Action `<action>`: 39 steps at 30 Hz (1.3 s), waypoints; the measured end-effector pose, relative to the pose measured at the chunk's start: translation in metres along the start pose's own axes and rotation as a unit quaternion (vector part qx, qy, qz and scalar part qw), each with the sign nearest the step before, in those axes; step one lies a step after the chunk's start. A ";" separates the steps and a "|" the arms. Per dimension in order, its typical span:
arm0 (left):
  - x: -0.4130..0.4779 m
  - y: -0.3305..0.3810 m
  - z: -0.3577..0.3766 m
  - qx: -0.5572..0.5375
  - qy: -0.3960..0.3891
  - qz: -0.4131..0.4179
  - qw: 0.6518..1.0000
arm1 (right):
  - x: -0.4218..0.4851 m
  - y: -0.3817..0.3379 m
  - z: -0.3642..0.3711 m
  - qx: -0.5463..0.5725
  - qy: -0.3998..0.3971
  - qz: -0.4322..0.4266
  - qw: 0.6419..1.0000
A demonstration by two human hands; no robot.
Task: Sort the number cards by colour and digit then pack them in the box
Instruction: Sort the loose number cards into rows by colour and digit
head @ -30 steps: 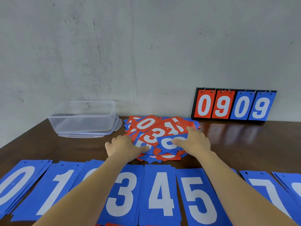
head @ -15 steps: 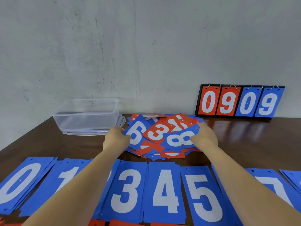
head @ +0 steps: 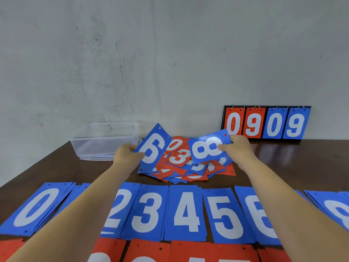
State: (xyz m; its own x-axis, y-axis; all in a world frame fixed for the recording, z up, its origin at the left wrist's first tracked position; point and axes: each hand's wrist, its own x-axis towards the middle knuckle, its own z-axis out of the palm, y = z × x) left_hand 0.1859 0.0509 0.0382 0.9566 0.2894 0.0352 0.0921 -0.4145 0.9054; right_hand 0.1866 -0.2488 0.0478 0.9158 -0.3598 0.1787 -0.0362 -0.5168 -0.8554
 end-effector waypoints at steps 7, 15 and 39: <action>-0.022 0.013 0.003 -0.047 -0.046 0.007 0.998 | -0.026 -0.016 -0.032 0.080 -0.053 -0.052 0.994; -0.053 0.016 0.009 -0.059 -0.066 0.024 0.996 | -0.050 -0.017 -0.061 0.075 -0.083 -0.064 0.992; -0.129 0.020 0.040 -0.103 -0.167 0.021 0.980 | -0.113 0.001 -0.129 0.176 -0.024 0.040 0.983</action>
State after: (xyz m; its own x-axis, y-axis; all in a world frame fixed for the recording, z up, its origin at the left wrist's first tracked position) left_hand 0.0759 -0.0292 0.0351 0.9987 -0.0380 -0.0352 0.0257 -0.2262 0.9737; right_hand 0.0315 -0.3089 0.0899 0.9336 -0.3473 0.0879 0.0243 -0.1834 -0.9827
